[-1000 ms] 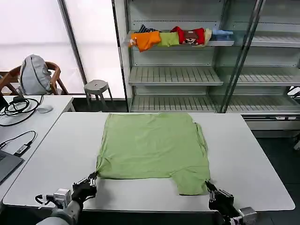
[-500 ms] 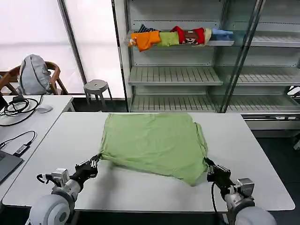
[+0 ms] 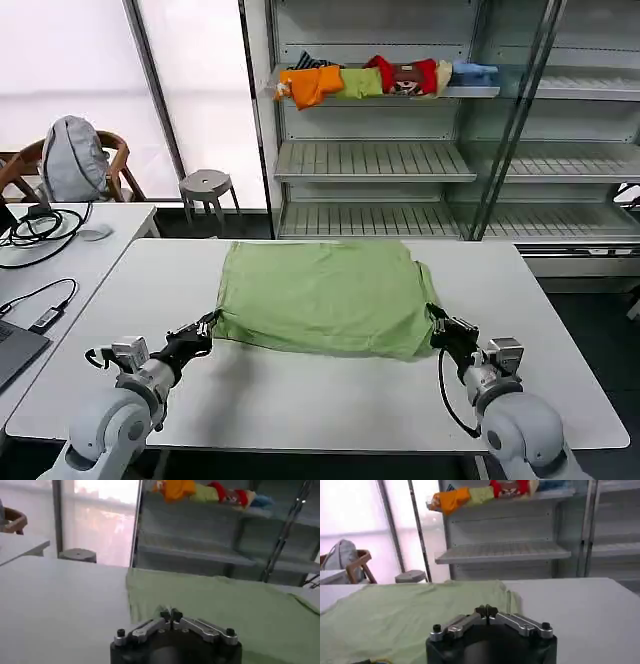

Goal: Fold and organize the clothes.

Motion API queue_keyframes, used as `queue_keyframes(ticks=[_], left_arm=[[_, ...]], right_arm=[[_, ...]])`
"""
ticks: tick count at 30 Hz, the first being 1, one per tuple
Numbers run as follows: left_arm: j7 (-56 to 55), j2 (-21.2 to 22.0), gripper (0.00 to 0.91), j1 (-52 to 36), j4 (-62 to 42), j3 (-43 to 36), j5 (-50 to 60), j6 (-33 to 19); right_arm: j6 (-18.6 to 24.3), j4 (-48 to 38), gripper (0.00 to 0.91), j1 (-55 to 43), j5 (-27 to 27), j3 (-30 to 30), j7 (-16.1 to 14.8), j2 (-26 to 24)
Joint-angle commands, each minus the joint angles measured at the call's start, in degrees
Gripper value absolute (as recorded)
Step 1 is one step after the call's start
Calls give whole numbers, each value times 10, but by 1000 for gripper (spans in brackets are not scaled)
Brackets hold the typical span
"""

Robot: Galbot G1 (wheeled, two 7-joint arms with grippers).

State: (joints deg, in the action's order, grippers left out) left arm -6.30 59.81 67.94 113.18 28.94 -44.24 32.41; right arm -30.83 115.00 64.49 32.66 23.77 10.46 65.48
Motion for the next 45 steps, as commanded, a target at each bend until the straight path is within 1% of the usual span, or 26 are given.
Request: queue_keyframes(ticks=[1,12,25,30,40,45], left_arm=[[12,0,10,-29,-47,-5,-11,1],[25,-3,10,-49,-82,-8,-8,-2],[39,-10,10,-72,-100,-20,-4,-5],[42,-10,10,-72,-95,-18,-4,-12],[50,-12,10,-85,-120,-28,6,-14],[60,-16,20,-94,-135,-40,18,-17]], right_arm=[[-4,-65,0,-64,-9,-23,0,9],[-2,-109,0,-92,-34,-34,-3,18],[5,-131,0,-108,-50,-39,-8,24],[5,-128,0,-106,-49,-31,-9,22],[9,-145,0,-109,-56,-30,-9,26],[12,-151,0,-118,-58,-41,-12,29]])
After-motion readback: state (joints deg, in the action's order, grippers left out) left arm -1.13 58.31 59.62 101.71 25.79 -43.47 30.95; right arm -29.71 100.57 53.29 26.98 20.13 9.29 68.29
